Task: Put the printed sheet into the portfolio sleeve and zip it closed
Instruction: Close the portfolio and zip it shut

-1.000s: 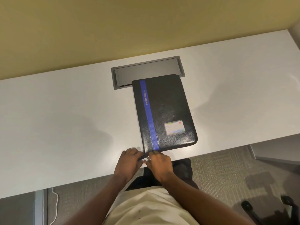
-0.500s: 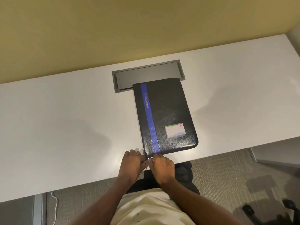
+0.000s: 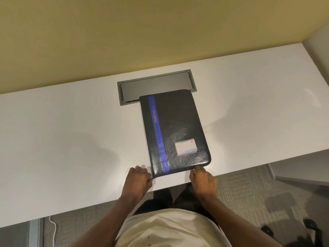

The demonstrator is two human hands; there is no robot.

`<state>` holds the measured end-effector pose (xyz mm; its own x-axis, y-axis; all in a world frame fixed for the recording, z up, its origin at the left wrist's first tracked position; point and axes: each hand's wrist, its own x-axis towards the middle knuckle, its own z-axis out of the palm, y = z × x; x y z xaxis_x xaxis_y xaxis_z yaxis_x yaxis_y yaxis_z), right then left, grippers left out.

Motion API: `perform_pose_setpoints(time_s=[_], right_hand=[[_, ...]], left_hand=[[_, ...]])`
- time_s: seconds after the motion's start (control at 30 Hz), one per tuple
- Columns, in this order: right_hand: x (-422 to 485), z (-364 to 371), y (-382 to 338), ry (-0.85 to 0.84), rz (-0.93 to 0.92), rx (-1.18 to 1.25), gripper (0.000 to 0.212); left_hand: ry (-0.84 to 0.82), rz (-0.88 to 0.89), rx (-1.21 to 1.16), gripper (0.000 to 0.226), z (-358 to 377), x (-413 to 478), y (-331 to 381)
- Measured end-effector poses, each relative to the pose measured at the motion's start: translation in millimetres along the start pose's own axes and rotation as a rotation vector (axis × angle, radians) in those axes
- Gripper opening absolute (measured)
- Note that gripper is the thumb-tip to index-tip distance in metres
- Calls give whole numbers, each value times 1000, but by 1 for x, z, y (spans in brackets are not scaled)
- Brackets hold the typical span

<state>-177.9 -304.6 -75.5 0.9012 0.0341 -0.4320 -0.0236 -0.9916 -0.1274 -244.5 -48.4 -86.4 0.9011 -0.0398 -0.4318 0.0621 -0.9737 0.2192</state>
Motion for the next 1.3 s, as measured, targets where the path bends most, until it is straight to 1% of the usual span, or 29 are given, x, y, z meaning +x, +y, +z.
perform_pose_setpoints(time_s=[0.1, 0.13, 0.2, 0.3, 0.4, 0.47, 0.53, 0.63, 0.7, 0.87, 0.93, 1.03, 1.1, 1.17, 1.3], right_hand=[[10, -9, 26, 31, 97, 75, 22], [14, -12, 35, 49, 129, 97, 23], [20, -15, 48, 72, 133, 120, 23], [23, -17, 55, 65, 100, 159, 20], [23, -16, 58, 54, 104, 171, 21], [22, -17, 58, 54, 113, 179, 21], [21, -18, 57, 50, 120, 202, 20], [21, -20, 54, 2, 111, 217, 16], [23, -22, 54, -33, 110, 219, 14], [28, -33, 64, -71, 42, 149, 14], [33, -38, 72, -88, 7, 99, 7], [43, -45, 81, -93, -50, 3, 9], [53, -50, 85, -61, -54, -11, 10], [66, -51, 89, -17, -105, -39, 14], [91, -57, 90, 70, -173, -5, 18]], left_hand=[[8, 3, 31, 13, -1, 0, 0], [30, 4, 22, 12, 0, -1, 0], [114, 34, -13, 14, 3, -3, 1], [206, 124, -36, 37, 3, 3, 19], [210, 137, -27, 68, -1, 26, 58], [160, 109, -13, 91, -4, 49, 86], [92, 84, 10, 108, -4, 70, 111], [-3, 53, 53, 124, -8, 99, 137], [-55, 33, 69, 132, -10, 113, 144], [-116, 74, 67, 134, -6, 121, 140], [-128, 88, 52, 134, -5, 122, 137], [-134, 98, 30, 132, -5, 122, 134], [-127, 100, 28, 131, -4, 123, 133], [-120, 105, 39, 130, -2, 121, 132], [-115, 124, 66, 129, 0, 120, 131]])
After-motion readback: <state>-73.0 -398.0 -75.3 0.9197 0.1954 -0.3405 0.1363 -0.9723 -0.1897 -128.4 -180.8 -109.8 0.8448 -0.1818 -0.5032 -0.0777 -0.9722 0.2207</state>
